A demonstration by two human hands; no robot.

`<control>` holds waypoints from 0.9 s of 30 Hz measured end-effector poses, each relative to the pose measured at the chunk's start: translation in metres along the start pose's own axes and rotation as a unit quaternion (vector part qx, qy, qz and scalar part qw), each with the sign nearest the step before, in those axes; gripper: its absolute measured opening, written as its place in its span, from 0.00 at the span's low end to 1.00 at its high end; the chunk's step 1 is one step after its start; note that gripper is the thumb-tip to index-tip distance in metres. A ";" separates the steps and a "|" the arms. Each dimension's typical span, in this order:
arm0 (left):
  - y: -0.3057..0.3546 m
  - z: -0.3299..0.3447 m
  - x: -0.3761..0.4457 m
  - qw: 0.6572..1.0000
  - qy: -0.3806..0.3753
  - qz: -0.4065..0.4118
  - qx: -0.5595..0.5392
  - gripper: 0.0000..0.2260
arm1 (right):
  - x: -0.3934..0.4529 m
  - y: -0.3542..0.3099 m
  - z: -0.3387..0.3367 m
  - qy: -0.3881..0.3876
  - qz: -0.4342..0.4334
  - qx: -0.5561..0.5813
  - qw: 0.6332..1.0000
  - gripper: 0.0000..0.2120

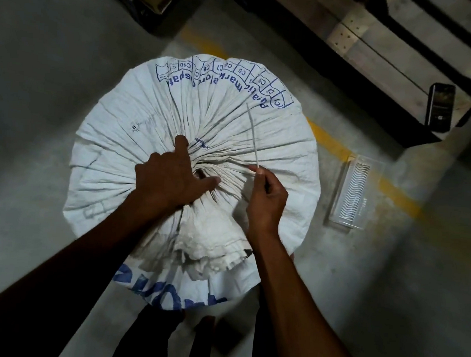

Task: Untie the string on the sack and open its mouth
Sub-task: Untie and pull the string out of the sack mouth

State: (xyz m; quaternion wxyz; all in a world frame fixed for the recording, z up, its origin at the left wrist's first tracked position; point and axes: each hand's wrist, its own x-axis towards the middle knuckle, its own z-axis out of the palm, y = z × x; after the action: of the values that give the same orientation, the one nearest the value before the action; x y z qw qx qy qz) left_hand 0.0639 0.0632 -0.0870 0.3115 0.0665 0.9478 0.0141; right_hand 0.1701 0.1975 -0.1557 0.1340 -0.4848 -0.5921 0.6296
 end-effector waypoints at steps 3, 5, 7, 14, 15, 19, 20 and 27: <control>0.003 0.011 -0.003 0.999 -0.010 -0.023 0.031 0.50 | -0.005 0.004 0.002 -0.008 -0.009 0.004 1.000 0.11; 0.000 0.012 -0.001 0.999 -0.021 -0.017 0.034 0.47 | -0.005 0.013 -0.003 -0.012 0.021 0.003 1.000 0.12; -0.008 0.007 0.004 0.999 -0.041 0.000 0.006 0.43 | -0.006 0.020 -0.011 -0.027 0.059 0.003 0.998 0.13; -0.029 -0.033 -0.002 0.990 -0.099 0.093 -0.024 0.40 | -0.009 0.013 -0.014 -0.032 0.075 -0.001 0.997 0.12; -0.029 -0.034 -0.005 0.991 -0.086 0.098 -0.016 0.40 | -0.007 0.011 -0.012 -0.041 0.076 -0.006 0.996 0.12; -0.030 -0.029 -0.011 0.994 -0.011 0.109 0.006 0.40 | -0.001 0.001 -0.011 -0.074 0.059 -0.005 0.996 0.12; -0.030 -0.026 -0.012 0.994 -0.002 0.106 -0.004 0.41 | 0.000 -0.004 -0.011 -0.081 0.057 0.008 0.995 0.12; -0.022 0.002 -0.016 0.999 0.003 0.012 0.039 0.50 | -0.007 -0.034 0.002 -0.090 0.070 0.091 0.989 0.12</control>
State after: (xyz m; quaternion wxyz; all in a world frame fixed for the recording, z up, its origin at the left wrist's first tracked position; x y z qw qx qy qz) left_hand 0.0748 0.0390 -0.0810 0.3053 0.0896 0.9478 -0.0186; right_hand 0.1576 0.2000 -0.1232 0.0791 -0.4523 -0.5070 0.7295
